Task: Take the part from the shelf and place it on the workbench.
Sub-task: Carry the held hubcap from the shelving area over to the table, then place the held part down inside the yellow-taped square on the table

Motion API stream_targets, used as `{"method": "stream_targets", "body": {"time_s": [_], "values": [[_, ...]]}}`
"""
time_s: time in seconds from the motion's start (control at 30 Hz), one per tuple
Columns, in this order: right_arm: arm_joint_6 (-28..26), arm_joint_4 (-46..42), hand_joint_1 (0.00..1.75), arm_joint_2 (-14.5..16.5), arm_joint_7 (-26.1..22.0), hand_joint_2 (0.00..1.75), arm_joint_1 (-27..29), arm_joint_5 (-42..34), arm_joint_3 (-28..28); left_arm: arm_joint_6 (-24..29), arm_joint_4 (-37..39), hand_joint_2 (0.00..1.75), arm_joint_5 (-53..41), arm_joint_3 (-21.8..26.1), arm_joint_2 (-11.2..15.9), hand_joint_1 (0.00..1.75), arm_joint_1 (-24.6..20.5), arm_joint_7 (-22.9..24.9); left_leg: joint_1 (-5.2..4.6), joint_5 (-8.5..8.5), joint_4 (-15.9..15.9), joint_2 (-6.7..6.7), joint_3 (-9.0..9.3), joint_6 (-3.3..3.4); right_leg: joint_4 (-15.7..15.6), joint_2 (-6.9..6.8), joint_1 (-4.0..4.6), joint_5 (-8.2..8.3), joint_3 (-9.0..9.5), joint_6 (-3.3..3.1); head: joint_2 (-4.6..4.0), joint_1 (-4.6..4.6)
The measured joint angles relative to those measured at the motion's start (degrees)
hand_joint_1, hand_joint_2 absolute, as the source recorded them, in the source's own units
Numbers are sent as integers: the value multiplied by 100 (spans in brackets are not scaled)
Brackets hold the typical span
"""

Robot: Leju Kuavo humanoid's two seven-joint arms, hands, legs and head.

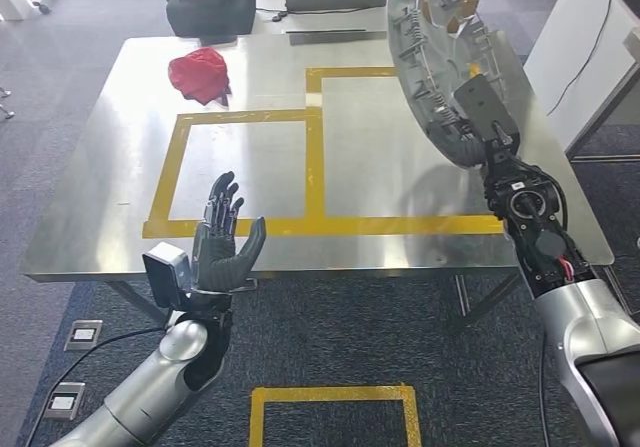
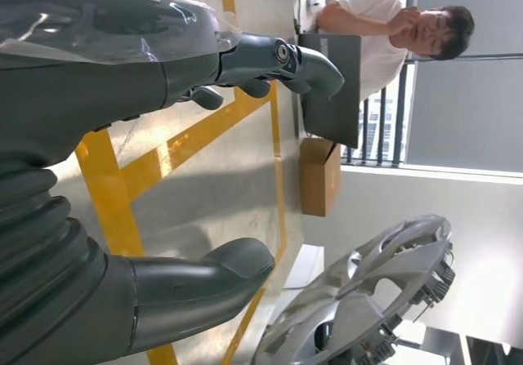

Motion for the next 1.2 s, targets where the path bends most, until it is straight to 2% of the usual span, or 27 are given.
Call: {"method": "stream_targets", "body": {"time_s": [0.5,1.2], "values": [[-68,935,175,349,-141,175,-349,309,186,-34,29,175,0,0,-90,0,-118,-41,-1,0,3,0,0,1,-4,-1,-1,1,2,2,1,-3],[-182,1707,175,657,-128,175,-373,579,371,-39,31,175,4,-2,-176,0,-105,21,-1,0,3,1,-2,2,-9,0,-1,4,3,6,0,-7]]}}
